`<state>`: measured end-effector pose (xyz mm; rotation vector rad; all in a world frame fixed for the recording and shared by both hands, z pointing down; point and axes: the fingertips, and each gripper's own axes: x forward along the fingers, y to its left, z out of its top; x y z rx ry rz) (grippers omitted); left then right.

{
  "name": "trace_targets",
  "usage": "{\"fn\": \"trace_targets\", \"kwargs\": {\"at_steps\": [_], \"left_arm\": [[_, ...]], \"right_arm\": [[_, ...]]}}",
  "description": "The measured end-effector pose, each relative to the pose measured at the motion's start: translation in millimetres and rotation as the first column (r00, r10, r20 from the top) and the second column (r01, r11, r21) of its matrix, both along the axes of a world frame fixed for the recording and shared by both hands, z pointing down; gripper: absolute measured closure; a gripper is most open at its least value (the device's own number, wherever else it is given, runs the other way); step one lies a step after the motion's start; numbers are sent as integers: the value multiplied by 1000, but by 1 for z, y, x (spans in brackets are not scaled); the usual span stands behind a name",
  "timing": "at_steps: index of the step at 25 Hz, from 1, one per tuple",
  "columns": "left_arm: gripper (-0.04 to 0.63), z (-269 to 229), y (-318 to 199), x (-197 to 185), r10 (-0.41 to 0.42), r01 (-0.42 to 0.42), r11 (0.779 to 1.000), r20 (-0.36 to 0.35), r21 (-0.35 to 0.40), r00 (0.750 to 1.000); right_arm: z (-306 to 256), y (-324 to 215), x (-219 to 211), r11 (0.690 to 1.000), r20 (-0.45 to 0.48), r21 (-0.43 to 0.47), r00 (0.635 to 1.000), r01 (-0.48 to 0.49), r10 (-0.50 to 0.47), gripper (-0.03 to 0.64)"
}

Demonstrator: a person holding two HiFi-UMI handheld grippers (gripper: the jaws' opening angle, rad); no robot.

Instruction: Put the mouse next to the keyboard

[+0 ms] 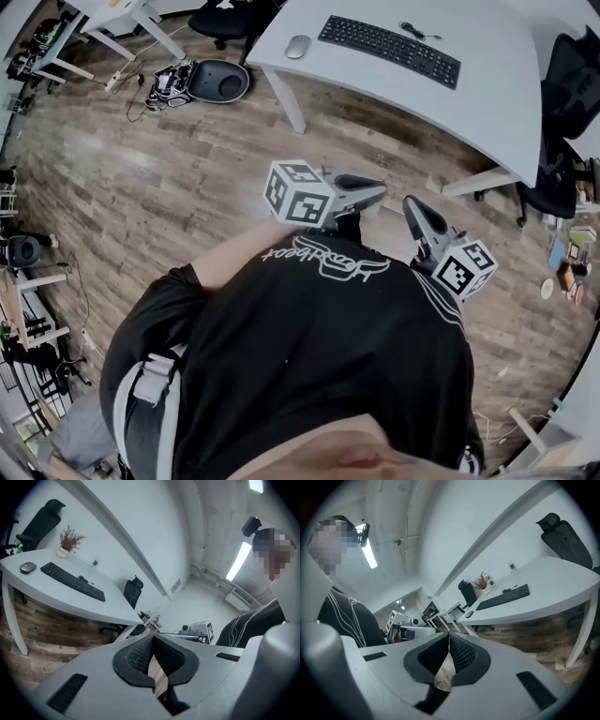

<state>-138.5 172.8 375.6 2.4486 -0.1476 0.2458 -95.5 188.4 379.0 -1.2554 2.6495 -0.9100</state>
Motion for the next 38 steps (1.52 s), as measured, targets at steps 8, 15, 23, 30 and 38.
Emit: {"fn": "trace_targets", "kwargs": {"at_steps": [8,15,23,30,38], "left_arm": [[589,15,-68,17,1,-1,998,-3,-58,1000],[589,22,-155,29,-34,35,998,7,-58,999],[588,35,-263,12,-175,178,984,146,-5,974],[588,43,-327,-14,-268,260,963,191,66,944],[477,57,-377,-40,-377,351,926,266,142,887]], "right_arm": [[13,-66,22,998,-16,-47,999,-33,32,606],[22,-150,44,995,3,-79,999,-53,53,606],[20,-237,41,994,11,-112,1000,-9,11,606],[33,-298,30,988,-22,-146,999,42,-45,606],[41,-343,17,979,-22,-159,991,125,-130,606]]}}
